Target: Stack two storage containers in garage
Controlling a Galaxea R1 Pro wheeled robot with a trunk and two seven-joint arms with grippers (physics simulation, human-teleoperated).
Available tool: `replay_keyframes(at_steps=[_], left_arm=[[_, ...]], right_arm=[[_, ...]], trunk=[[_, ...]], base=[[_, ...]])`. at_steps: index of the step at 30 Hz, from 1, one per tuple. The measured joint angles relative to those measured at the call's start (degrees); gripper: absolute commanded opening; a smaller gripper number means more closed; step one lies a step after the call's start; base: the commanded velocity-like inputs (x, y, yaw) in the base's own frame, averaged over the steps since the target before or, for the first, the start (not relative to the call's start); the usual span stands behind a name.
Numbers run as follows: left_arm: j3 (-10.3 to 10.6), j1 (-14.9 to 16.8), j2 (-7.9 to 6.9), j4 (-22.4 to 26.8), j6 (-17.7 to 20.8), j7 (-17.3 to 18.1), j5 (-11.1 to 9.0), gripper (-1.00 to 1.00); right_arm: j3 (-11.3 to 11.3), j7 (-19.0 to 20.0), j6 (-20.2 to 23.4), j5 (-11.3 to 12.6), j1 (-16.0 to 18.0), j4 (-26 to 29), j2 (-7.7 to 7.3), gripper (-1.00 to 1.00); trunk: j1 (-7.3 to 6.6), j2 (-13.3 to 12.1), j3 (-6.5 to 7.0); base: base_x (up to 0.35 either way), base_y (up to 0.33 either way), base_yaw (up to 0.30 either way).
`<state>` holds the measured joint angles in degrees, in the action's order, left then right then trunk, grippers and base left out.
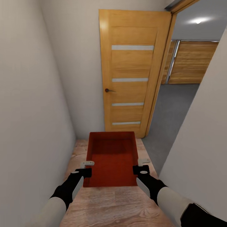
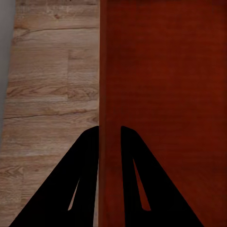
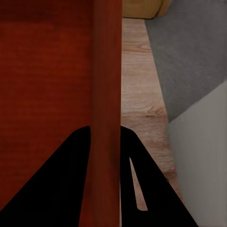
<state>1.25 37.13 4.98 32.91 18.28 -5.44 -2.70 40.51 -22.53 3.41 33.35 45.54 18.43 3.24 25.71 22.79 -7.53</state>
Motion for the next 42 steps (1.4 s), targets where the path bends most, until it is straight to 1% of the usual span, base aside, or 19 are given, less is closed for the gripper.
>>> replay_keyframes(at_steps=[33,42], left_arm=[[0.0,0.0,0.0,0.2,0.1,0.0,0.1,-1.0],[0.1,0.0,0.08,0.2,-1.9,0.0,0.4,-1.0]], right_arm=[[-0.1,0.0,0.0,0.0,0.0,0.1,0.0,-1.0],[0.1,0.0,-2.3,-0.1,0.0,-0.4,0.0,-1.0]], trunk=[[0.0,0.0,0.0],[0.03,0.0,0.0]], base=[[0.322,0.0,0.0],[0.064,0.0,0.0]])
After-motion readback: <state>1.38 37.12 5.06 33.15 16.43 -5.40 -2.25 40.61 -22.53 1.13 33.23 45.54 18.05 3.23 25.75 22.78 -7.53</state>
